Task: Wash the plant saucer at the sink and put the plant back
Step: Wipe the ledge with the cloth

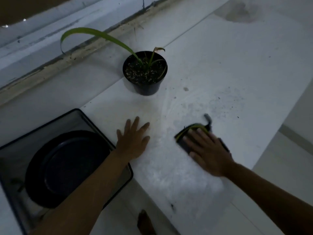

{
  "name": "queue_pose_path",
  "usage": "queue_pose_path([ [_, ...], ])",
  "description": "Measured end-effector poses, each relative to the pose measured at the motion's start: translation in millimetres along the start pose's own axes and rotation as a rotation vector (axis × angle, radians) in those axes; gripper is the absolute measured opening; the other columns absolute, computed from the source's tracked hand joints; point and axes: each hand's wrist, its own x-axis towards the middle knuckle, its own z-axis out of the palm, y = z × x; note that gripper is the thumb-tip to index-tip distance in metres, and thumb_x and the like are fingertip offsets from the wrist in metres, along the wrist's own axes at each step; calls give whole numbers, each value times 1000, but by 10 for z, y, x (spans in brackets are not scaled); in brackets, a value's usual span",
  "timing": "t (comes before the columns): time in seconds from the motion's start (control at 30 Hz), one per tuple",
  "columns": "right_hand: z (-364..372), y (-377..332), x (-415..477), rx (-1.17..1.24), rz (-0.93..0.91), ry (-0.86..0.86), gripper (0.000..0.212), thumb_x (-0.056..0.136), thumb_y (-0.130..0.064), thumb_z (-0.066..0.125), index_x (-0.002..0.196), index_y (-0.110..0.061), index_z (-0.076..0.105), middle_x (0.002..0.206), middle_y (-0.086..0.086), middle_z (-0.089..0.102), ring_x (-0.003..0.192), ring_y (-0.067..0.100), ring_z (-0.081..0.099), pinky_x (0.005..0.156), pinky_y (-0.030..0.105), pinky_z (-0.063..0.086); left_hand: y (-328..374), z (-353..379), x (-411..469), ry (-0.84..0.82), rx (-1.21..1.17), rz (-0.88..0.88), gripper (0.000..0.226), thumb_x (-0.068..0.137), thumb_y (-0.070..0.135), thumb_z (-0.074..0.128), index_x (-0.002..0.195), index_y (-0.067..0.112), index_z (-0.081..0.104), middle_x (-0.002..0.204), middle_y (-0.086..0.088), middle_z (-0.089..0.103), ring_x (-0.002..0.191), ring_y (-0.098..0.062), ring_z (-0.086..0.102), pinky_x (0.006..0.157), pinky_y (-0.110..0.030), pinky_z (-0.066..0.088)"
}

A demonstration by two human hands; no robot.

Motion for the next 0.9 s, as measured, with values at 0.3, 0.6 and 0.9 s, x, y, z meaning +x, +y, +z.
queue_pose_path([
  [0.3, 23, -1436, -162, 158, 492, 18, 58, 102, -48, 21, 155, -25, 20, 163, 7, 15, 149, 34, 15, 116, 56, 13, -189, 12, -189, 49, -272, 66, 43, 102, 23, 44, 145, 23, 44, 162, -7, 19, 150, -30, 8, 122, -48, 8],
  [0.6, -15, -1043, -549, 28, -369, -130, 57, 103, -52, 30, 155, -31, 18, 164, 0, 11, 150, 29, 9, 117, 53, 13, -229, -64, -520, 160, -359, 156, 35, 100, 16, 51, 133, 14, 58, 147, -9, 46, 142, -26, 30, 117, -27, 9],
  [0.9, -94, -1372, 1163, 255, 753, 32, 60, 101, -47, 22, 156, -22, 18, 162, 12, 17, 148, 36, 15, 115, 60, 10, -413, -138, -684, 433, -457, 60, 28, 95, 10, 57, 122, 11, 65, 123, -5, 63, 120, -20, 52, 109, -30, 32],
])
